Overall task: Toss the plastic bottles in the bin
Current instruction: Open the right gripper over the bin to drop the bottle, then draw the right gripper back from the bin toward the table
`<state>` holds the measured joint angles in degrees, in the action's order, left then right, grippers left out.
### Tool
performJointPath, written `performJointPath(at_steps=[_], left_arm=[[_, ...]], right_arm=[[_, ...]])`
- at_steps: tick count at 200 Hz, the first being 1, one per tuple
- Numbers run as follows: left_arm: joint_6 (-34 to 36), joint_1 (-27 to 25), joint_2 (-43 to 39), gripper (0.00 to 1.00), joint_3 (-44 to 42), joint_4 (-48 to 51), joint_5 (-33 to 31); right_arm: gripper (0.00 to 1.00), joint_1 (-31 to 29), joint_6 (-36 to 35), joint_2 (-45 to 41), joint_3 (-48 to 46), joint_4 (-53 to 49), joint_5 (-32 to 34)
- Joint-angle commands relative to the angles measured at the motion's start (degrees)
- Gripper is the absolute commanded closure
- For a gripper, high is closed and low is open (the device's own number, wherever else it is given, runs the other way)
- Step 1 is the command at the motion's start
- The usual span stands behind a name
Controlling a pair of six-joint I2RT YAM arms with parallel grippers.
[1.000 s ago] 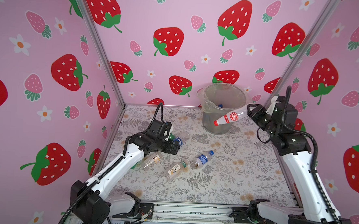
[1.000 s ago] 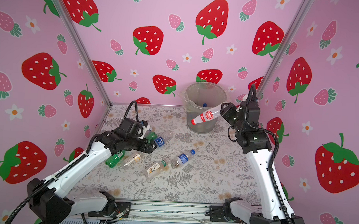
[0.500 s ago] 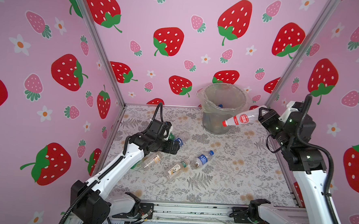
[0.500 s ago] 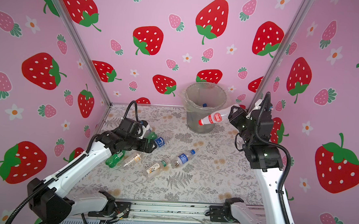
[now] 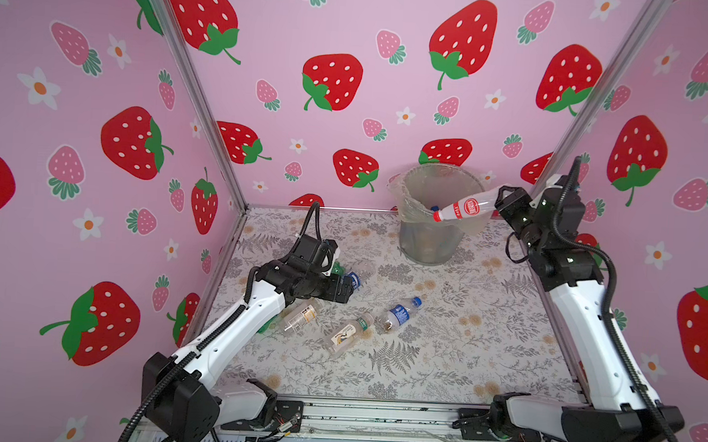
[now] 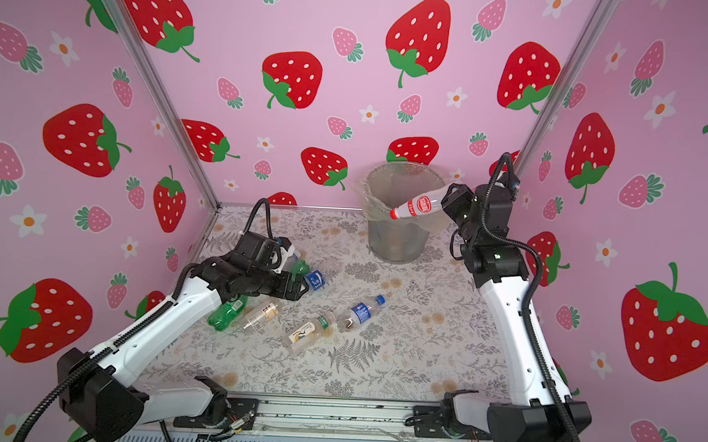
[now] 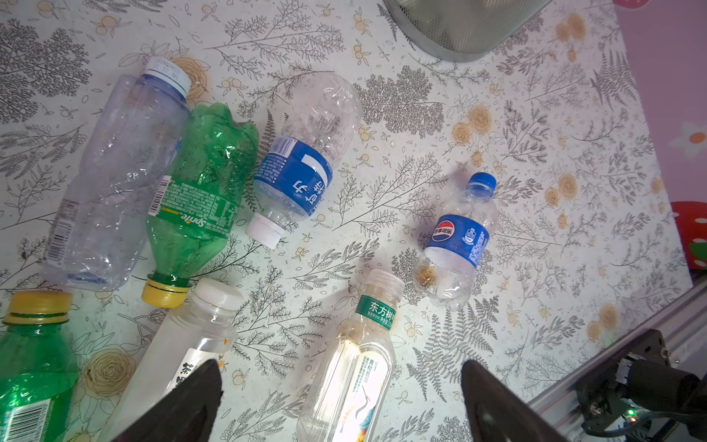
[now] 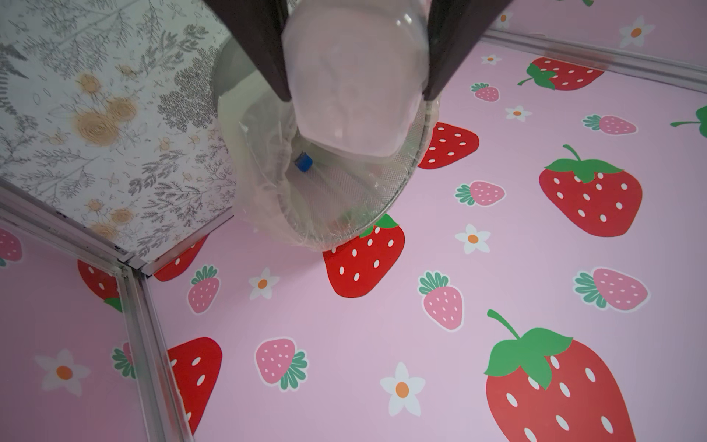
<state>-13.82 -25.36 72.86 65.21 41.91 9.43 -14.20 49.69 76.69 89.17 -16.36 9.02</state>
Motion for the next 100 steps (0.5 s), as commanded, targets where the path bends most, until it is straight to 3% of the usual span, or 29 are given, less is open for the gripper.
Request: performJointPath(at_steps=[1,31,37,40,42,64,100], left_arm=[[-0.1,0.7,0.5,0.01,0.3,-0.1,-0.8],[-0.1,1.9,1.1,0.01,0.6,-0.1,-0.6],[-0.2,2.1,1.1,0.01,0.6,0.0,-0.5],[-0.2,2.1,1.1,0.01,0.6,-0.1,-0.4],[-0.1,2.1,1.1,0.01,0.6,-0.1,-0.4],[-0.2,2.5,0.9,0.01,0.5,-0.2,0.0],[-0.4,2.8,0.5,0.01,0.5,-0.5,1.3]], right_arm=[[0.46,0.2,1.1,5.9,6.3,6.5,1.8],[0.2,0.2,2.0,17.2,17.9,3.8,-3.7],[0.13,0.2,2.5,18.7,19.5,2.7,-4.8],[0.02,0.1,2.7,19.2,20.1,2.1,-5.3],[0.0,0.2,2.7,19.6,20.5,1.8,-5.6],[0.01,0.1,2.4,20.0,21.6,-0.5,-7.9],[0.01,0.1,0.3,13.8,17.2,-2.3,-8.4]])
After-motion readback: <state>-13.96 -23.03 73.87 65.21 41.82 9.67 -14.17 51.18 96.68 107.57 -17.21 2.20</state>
